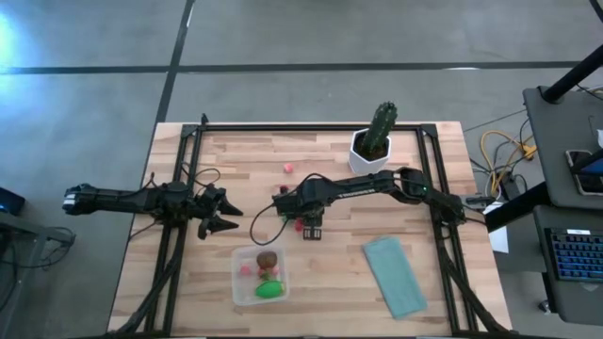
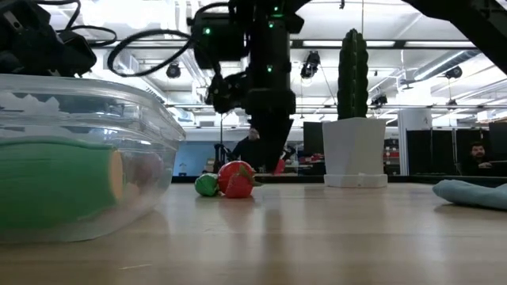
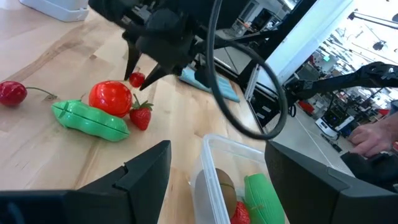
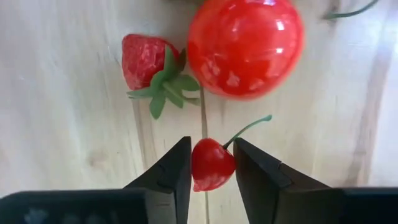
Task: Pick and placing Produce into tupperware
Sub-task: Put the bottom red cherry into the transparent bin, then put the red strawberry into the transparent bin
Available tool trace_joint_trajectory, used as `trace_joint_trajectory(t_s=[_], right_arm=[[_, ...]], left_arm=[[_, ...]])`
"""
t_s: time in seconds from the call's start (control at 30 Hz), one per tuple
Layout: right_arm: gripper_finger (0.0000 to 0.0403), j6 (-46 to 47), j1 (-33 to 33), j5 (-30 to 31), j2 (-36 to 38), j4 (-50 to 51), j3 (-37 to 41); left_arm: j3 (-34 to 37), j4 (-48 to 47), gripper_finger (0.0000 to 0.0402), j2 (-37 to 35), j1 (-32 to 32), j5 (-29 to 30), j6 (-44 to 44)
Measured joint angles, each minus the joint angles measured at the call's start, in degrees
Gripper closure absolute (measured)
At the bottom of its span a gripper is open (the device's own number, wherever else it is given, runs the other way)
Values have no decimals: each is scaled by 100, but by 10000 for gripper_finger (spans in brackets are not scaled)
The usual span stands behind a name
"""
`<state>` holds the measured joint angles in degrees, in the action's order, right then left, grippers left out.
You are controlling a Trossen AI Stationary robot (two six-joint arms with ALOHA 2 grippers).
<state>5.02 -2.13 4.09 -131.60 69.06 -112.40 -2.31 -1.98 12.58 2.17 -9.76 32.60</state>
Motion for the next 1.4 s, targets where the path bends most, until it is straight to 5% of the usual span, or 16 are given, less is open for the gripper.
trace_joint_trajectory(t_s=[0.17,0.33,0.5,0.8,1.07,1.4], right_arm=[[299,427,-54,-446,369,113,-1],[298,715,-437,-1667,754,-92,-264],[298,1442,-968,-2455,720,-1572,-617],[298,2493,-1224,-2484,-125,-3217,-1232],[286,2648,-1285,-2500,-879,-2957,-1947],[208,2648,-1287,-2333,-918,-2149,-2151]], left_arm=[[0,2,155,0,-2,0,2],[0,0,155,2,-1,1,1],[0,0,155,0,-2,2,1],[2,2,155,-1,-1,2,0],[4,5,155,-4,0,2,2],[4,7,155,1,-1,2,0]])
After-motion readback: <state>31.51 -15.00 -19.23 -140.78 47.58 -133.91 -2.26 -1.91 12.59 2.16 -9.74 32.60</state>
